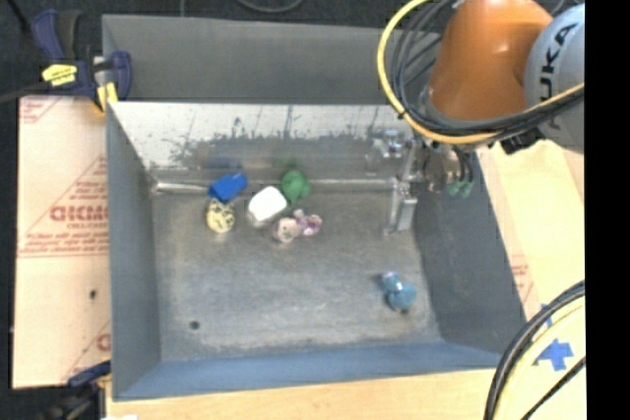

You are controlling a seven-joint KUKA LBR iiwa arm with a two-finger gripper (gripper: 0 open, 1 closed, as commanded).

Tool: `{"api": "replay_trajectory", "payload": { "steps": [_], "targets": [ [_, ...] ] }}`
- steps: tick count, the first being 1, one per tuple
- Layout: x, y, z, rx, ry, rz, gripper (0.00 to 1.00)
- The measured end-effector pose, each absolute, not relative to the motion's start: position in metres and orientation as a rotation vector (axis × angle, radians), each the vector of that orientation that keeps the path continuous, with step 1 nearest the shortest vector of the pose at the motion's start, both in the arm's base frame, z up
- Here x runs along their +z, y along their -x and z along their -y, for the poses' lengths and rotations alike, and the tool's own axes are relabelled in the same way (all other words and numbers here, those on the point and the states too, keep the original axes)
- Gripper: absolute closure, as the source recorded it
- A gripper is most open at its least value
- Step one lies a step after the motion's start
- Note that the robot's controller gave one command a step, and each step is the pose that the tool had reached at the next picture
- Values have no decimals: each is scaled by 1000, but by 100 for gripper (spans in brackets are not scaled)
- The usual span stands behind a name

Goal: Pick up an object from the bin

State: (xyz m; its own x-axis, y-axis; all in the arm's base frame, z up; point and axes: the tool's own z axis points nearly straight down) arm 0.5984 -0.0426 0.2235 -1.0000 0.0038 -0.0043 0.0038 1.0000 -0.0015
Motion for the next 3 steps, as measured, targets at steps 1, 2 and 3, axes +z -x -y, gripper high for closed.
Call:
{"api": "replay_trajectory", "payload": {
  "steps": [1,2,3],
  "targets": [
    [199,-613,12,-3,-80,-3133,0],
    [177,-632,-28,1,-167,-3133,0],
    [153,-647,-45,-3,-63,-3129,0]
  ]
}}
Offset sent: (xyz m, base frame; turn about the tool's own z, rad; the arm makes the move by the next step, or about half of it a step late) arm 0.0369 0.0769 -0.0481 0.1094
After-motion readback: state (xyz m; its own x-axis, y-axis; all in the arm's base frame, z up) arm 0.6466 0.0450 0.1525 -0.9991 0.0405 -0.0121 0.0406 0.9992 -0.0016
